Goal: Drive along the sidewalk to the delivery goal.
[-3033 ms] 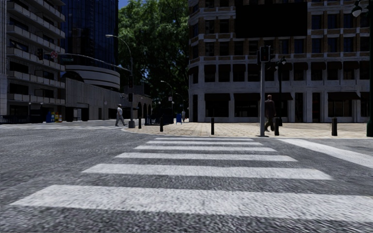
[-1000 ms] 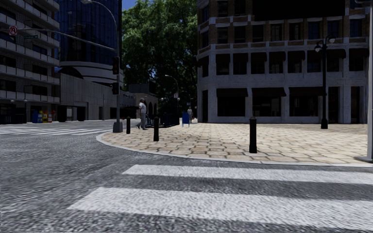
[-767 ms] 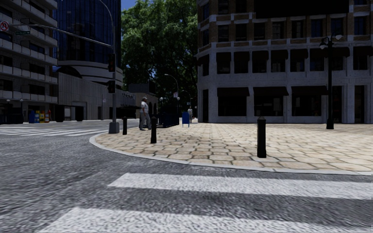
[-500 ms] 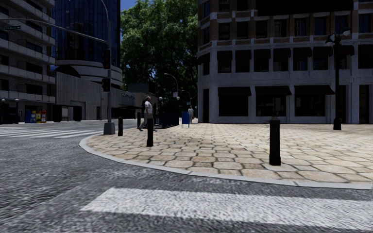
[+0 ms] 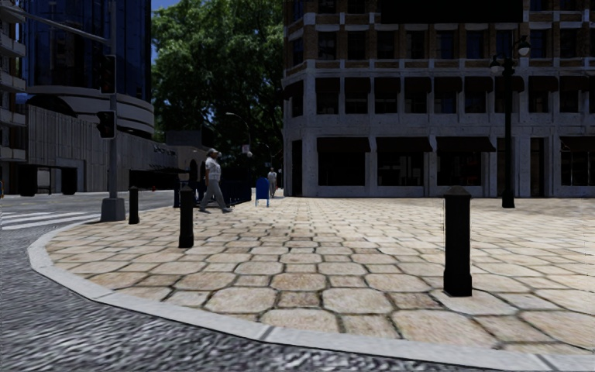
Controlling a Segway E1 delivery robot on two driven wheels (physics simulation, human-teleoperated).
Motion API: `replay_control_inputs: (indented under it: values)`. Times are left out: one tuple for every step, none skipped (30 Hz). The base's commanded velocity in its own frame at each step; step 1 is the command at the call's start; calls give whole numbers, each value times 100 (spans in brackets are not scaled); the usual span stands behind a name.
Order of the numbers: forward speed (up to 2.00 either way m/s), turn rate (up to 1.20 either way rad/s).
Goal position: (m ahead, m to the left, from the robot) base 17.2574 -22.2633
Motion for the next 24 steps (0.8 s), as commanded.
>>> replay_control_inputs:
  values:
    - [200, -24]
    - [200, -8]
    - [200, -5]
    - [200, -5]
    - [200, -4]
    - [200, -3]
    - [200, -3]
    - [200, -3]
    - [200, -3]
    - [200, -3]
    - [200, -3]
    - [200, -3]
    - [200, -3]
    - [200, -2]
    - [200, -1]
    - [200, 0]
    - [200, 0]
    - [200, 0]
    - [200, 0]
    - [200, 0]
    - [200, 0]
    - [200, 0]
    - [200, 0]
    - [200, 0]
